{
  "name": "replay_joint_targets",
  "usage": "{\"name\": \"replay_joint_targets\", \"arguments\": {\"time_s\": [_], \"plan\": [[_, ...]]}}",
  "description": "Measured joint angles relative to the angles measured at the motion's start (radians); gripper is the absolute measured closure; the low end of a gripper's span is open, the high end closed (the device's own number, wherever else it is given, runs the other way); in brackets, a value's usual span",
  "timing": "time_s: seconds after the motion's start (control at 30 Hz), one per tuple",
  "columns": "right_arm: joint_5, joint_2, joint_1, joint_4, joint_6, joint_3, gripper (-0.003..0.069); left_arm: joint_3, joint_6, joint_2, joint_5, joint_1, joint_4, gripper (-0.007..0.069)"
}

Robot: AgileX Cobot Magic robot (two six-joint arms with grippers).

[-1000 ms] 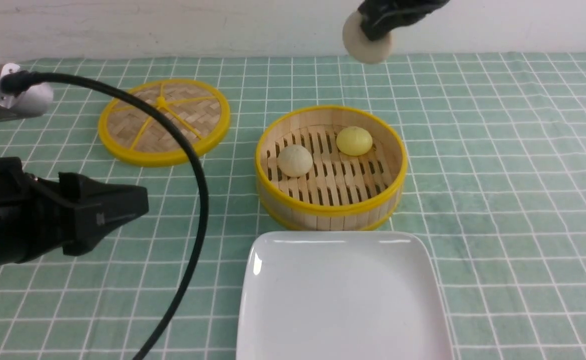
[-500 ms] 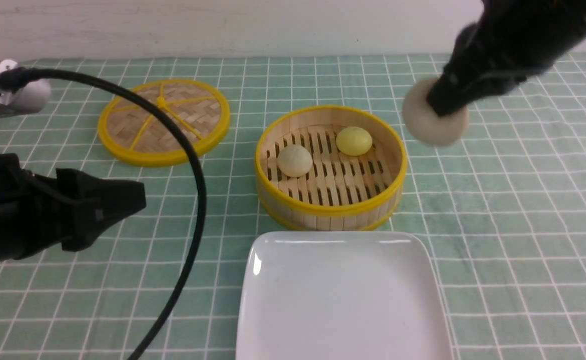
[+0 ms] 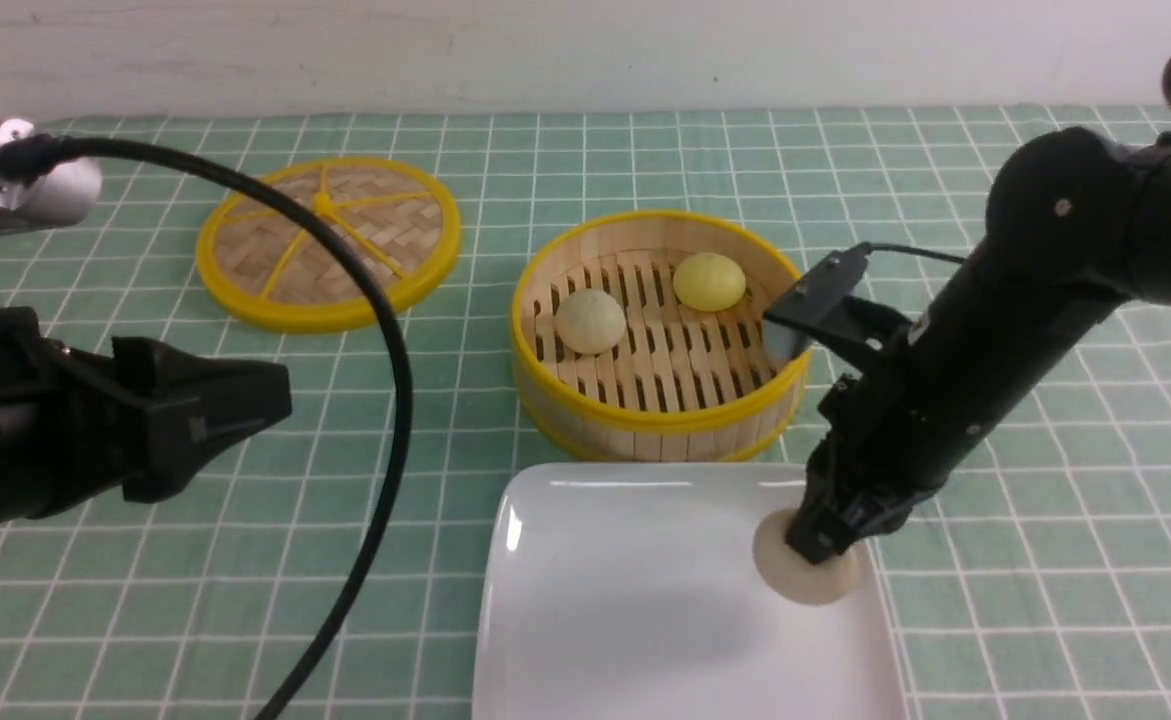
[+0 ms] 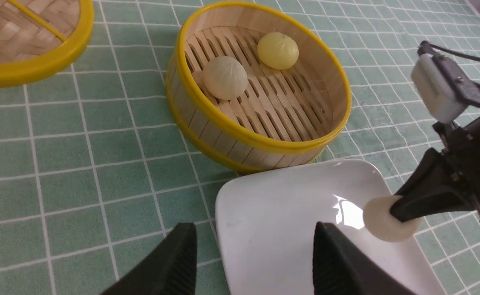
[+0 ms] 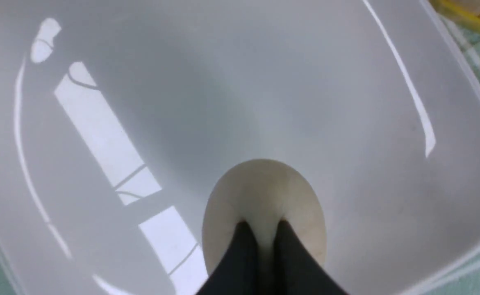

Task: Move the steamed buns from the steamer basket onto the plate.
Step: Use the right arm to put the steamed stuffed bun into the plate, then use the right arm to grab the steamed stuffed bun that is closest to it

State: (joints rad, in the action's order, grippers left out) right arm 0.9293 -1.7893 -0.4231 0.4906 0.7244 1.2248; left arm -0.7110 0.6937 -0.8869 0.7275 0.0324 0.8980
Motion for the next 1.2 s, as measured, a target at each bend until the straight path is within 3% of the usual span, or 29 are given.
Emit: {"name": "replay_joint_targets", "arguments": {"time_s": [0.3,0.4,0.53,0.6,0.67,0.7,0.8,0.9,1.03,1.17,1.2], "plan": [[-0.057,-0.047,0.0,0.014,0.05,0.0,0.0631,-0.001,0.0,0.0,0.0,0.0,0.0,0.0221],[-0.073,-0.047,0.0,0.015,0.051,0.0,0.0596,-0.001,0.0,0.0,0.0,0.0,0.0,0.0221],[-0.094,-0.045,0.0,0.018,0.052,0.0,0.0457,-0.001,0.0,0.0,0.0,0.0,0.0,0.0221],[-0.099,-0.035,0.0,0.018,0.052,0.0,0.0318,-0.001,0.0,0.0,0.0,0.0,0.0,0.0221],[-0.099,-0.025,0.0,0.019,0.052,0.001,0.0249,-0.001,0.0,0.0,0.0,0.0,0.0,0.0221],[-0.102,-0.006,0.0,0.019,0.052,0.005,0.0169,-0.001,0.0,0.0,0.0,0.0,0.0,0.0221],[-0.133,0.034,0.0,0.015,0.061,0.032,0.0083,-0.001,0.0,0.0,-0.004,0.0,0.0,0.0221],[-0.178,0.089,0.0,-0.004,0.065,0.088,0.0074,-0.001,0.0,0.0,-0.01,0.0,0.0,0.0221],[-0.219,0.141,0.0,-0.007,0.055,0.186,0.0136,-0.001,0.0,0.0,-0.011,0.0,0.0,0.0221],[-0.201,0.143,0.001,-0.036,-0.033,0.27,0.0193,-0.001,-0.001,0.0,-0.011,0.0,0.0,0.0221],[-0.171,0.14,0.002,-0.083,-0.114,0.32,0.0217,-0.001,-0.003,0.0,-0.011,0.0,0.0,0.0221]]}}
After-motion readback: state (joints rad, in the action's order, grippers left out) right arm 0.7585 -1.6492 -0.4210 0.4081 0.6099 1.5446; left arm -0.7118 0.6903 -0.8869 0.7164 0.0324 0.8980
